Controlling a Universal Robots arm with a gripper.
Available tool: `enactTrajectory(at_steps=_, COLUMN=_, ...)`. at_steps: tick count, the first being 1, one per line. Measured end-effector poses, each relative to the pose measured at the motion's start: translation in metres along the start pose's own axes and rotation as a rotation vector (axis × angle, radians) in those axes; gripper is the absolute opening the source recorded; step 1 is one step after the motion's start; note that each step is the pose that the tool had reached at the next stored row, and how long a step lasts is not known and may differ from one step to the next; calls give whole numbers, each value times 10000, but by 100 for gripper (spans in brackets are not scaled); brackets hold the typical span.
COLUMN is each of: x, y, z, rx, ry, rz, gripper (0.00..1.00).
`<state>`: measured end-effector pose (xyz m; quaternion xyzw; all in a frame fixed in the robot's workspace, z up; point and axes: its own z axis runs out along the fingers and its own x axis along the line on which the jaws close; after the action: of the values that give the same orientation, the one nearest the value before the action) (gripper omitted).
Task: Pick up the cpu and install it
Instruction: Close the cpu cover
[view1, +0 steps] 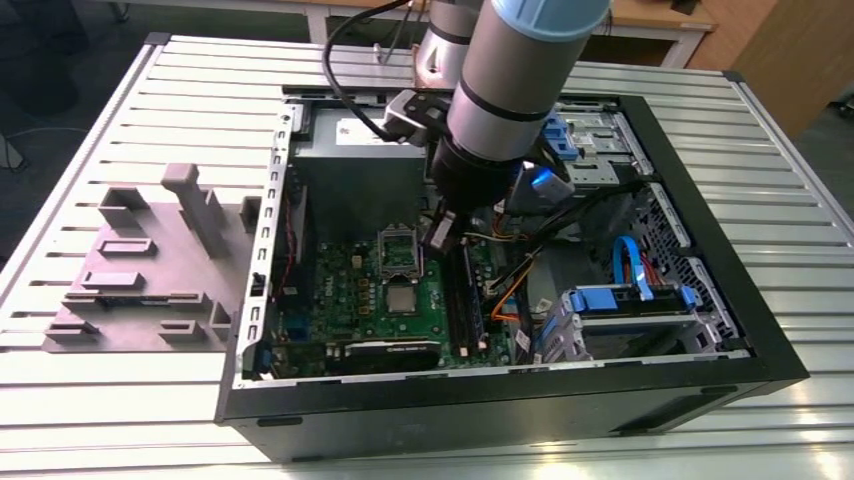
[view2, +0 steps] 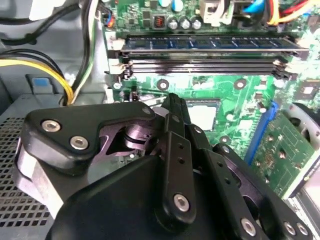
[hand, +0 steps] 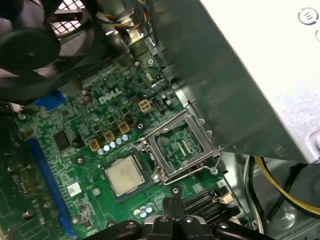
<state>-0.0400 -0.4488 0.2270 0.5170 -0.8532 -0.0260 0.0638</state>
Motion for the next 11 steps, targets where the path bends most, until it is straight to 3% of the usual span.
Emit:
enactTrajectory(at_steps=2, x=1, y=0, z=0, rx=-130, ry=-343, rz=-56, gripper=10)
enactTrajectory(at_steps=3, x=4, y=-1, z=0, rx=-173, ry=-465, rz=-75, gripper=10)
enactTrajectory(at_steps=7, x=12, y=-5, z=16, rx=-167, ry=-504, rz=-79, gripper=10)
enactTrajectory(at_steps=9, x=26, y=-12, z=23, rx=-166, ry=-620, rz=-94, gripper=10)
enactTrajectory(at_steps=11, x=33, y=-14, z=29, rx=-164, ry=-662, rz=-98, gripper=10)
